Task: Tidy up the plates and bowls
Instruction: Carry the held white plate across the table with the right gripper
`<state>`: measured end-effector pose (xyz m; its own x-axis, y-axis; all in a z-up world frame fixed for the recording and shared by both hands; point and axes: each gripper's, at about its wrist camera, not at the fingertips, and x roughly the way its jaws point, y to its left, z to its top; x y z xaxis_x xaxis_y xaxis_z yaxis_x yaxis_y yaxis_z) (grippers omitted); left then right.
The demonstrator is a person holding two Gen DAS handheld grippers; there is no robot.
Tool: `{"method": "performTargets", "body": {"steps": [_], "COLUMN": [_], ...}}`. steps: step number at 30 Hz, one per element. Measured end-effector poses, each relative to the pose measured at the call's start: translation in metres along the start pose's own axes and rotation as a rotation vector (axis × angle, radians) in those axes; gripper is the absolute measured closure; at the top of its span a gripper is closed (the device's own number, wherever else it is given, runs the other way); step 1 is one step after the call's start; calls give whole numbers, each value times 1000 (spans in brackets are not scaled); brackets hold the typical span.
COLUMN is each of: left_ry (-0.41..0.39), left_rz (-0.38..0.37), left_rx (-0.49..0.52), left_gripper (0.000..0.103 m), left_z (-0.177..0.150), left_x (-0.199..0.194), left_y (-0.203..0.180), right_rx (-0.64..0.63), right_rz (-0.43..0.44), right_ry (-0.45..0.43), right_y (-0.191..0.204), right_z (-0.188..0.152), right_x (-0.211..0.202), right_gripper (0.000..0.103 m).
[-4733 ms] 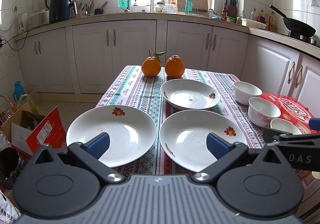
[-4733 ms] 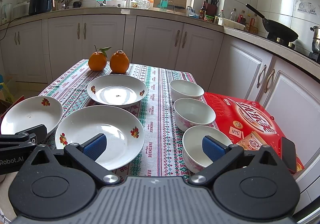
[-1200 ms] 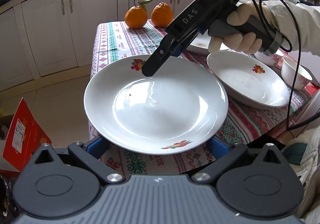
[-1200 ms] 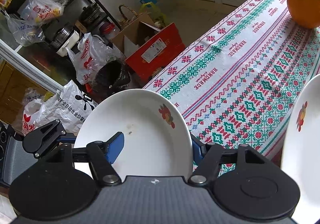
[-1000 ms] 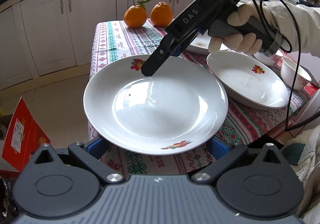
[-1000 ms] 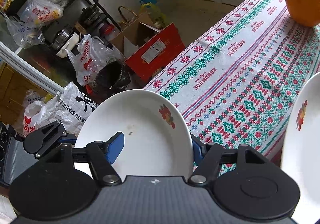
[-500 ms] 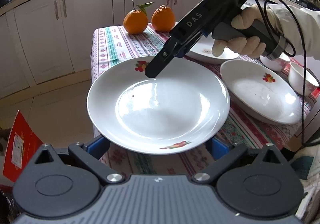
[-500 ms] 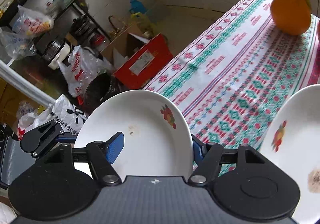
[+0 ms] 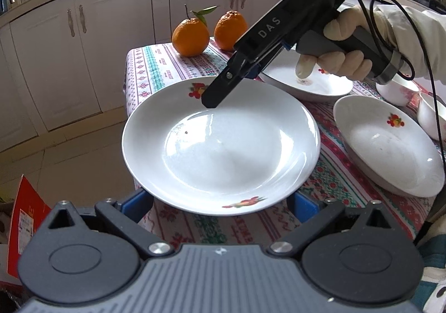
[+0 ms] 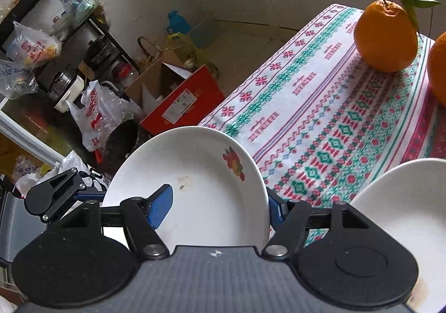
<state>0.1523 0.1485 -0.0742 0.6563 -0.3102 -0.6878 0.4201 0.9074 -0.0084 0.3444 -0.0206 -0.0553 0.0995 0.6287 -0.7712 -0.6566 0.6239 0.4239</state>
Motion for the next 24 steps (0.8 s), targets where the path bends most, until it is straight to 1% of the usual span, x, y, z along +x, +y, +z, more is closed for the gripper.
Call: {"method": "performTargets", "body": {"steps": [7,12,17,21,24], "left_ry": [-1,-7,-11,-10,-12], "left_rz": [8,10,13,15,21], "left_rx": [5,15,22,24,29], "left_gripper": [2,2,2,2,2], "left_z": [4,6,6,6,6], "left_x": [4,5,6,5,3], "left_y": [2,1,1,1,0], "right_rx": [-24,-50,-73,-101,-110], "right_rz": [-33,-74,-79,-90,-90], "right_ry": [-1,5,0,-16,-32], "right_y": [-2,-1,2,11,16], "right_z": [6,7,8,11,11], "right_x": [2,5,6,4,-4], "right_gripper": [29,28,21,9,8]}}
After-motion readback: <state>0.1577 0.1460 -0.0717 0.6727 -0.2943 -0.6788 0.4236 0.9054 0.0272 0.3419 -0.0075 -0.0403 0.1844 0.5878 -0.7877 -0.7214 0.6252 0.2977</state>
